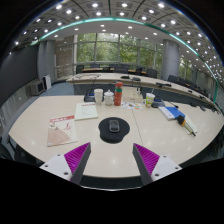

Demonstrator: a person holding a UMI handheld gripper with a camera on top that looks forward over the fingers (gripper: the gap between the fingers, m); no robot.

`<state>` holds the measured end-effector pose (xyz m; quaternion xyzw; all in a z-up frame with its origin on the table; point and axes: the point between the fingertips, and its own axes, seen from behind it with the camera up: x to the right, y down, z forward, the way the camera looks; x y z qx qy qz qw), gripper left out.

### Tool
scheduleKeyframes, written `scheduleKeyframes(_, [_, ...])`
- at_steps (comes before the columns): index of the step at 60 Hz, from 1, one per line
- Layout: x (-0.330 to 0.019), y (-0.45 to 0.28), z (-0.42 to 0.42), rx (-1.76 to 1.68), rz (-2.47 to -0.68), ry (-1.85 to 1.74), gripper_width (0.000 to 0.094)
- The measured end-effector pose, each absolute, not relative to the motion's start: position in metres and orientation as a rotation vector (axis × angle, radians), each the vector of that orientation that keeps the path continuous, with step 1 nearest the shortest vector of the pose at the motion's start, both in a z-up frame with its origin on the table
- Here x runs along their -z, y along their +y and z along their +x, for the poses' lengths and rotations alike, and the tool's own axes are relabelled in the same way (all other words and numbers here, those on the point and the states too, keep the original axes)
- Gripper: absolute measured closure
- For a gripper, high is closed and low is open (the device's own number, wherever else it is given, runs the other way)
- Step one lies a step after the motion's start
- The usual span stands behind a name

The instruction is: Arrange mouse

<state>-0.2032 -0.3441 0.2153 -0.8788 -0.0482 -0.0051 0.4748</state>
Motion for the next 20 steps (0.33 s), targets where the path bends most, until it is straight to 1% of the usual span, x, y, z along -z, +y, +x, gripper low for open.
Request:
scheduleKeyframes(9, [-0.226,-0.366,-0.203,0.012,-2.127,-0.122,0.0078])
scheduleKeyframes(15, [-0.237,-0.372,-0.2,0.033,-2.09,-0.125,0.0077])
scheduleKeyframes(20, [-0.24,-0.374,-0.2,0.028,-2.088,-0.121,0.0079])
